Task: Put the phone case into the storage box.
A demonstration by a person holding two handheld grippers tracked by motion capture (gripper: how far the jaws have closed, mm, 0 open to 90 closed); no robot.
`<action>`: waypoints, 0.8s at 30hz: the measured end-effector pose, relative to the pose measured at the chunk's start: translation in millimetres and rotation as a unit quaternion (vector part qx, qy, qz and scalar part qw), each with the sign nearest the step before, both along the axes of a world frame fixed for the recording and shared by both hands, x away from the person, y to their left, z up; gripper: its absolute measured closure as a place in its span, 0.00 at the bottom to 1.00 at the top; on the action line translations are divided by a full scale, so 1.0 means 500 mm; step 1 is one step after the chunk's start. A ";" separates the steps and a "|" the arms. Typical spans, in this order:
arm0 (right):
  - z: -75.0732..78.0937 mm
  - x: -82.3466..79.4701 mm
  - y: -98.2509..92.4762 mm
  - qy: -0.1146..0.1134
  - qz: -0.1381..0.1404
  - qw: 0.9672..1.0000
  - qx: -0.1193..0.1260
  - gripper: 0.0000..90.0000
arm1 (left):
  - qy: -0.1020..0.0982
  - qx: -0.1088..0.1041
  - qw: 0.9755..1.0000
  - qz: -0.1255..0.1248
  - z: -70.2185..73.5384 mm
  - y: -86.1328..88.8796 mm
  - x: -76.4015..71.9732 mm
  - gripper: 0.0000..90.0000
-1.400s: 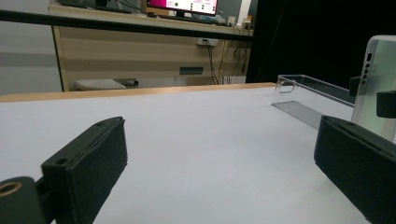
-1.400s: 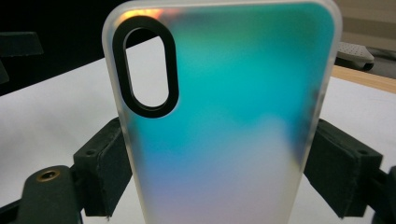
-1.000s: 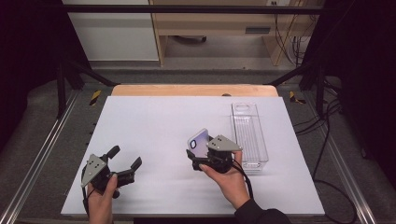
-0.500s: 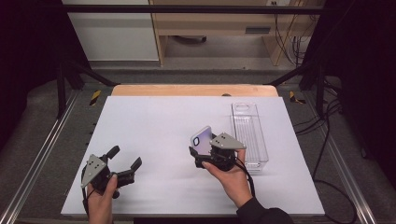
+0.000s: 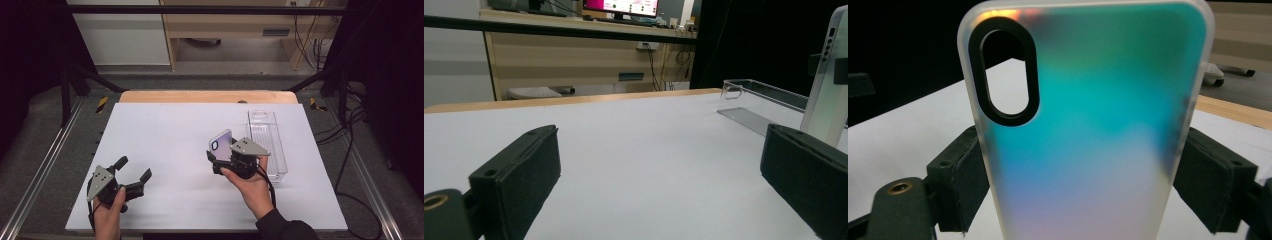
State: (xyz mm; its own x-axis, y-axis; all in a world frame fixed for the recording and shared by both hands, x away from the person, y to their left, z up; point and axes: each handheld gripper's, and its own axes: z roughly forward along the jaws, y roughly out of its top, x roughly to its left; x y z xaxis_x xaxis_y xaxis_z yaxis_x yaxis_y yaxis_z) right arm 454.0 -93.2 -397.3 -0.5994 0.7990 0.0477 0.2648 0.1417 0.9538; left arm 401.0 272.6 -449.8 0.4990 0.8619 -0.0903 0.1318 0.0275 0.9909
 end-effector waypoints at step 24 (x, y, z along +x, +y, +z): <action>0.070 0.031 -0.052 -0.011 -0.034 0.998 0.043 0.19 | -0.006 0.005 1.000 -0.001 0.000 0.002 -0.002 0.02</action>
State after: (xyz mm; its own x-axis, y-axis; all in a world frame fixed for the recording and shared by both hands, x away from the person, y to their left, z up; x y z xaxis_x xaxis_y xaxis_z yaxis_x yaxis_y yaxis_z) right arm 469.4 -119.4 -362.3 -0.5459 0.8312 0.1054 0.2505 0.0419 0.9672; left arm 400.0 273.6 -450.0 0.5015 0.8618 -0.0761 0.1197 0.0179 0.9926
